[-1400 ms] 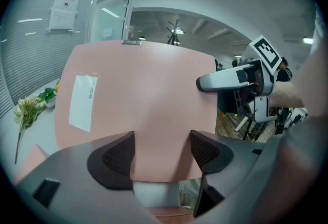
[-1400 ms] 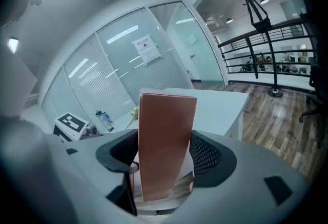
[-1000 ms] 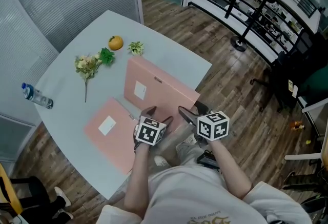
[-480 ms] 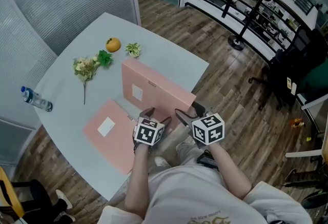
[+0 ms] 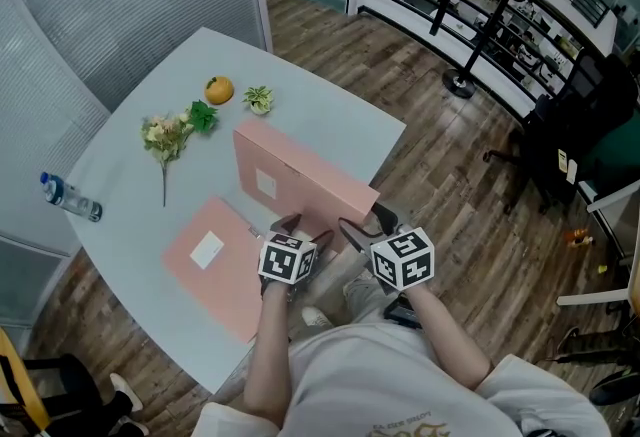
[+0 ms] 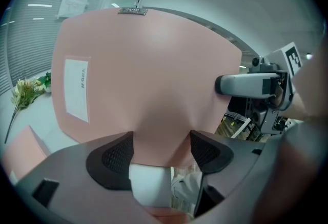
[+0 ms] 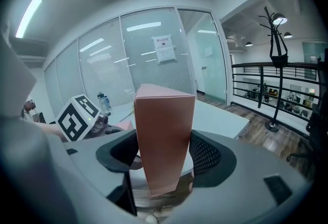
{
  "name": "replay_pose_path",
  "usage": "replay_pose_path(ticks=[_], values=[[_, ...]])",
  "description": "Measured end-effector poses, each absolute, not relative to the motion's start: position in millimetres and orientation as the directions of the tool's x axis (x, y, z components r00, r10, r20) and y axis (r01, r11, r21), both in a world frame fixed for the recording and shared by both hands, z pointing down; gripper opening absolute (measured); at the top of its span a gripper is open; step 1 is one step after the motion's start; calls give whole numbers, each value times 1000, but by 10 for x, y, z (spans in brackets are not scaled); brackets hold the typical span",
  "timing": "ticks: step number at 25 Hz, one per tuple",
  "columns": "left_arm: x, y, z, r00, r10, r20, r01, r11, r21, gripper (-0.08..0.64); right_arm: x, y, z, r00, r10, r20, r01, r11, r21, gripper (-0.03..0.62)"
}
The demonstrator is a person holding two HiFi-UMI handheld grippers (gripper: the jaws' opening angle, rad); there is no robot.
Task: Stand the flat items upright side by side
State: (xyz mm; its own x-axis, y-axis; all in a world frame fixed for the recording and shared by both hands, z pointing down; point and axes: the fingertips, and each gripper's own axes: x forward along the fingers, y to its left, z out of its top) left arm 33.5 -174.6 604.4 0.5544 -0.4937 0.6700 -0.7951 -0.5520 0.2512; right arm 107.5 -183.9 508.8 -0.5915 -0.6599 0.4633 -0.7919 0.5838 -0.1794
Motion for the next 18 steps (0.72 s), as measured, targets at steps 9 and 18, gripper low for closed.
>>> replay_pose_path(ticks=[9, 18], values=[[293, -1690, 6138, 578, -464, 671, -792, -518, 324, 331, 931, -1688, 5117, -617, -627, 475, -758, 636, -144, 324], [216, -1673, 6154, 588, -457, 667, -790, -501, 354, 331, 850, -1653, 5125, -619, -611, 494, -757, 632, -167, 324]])
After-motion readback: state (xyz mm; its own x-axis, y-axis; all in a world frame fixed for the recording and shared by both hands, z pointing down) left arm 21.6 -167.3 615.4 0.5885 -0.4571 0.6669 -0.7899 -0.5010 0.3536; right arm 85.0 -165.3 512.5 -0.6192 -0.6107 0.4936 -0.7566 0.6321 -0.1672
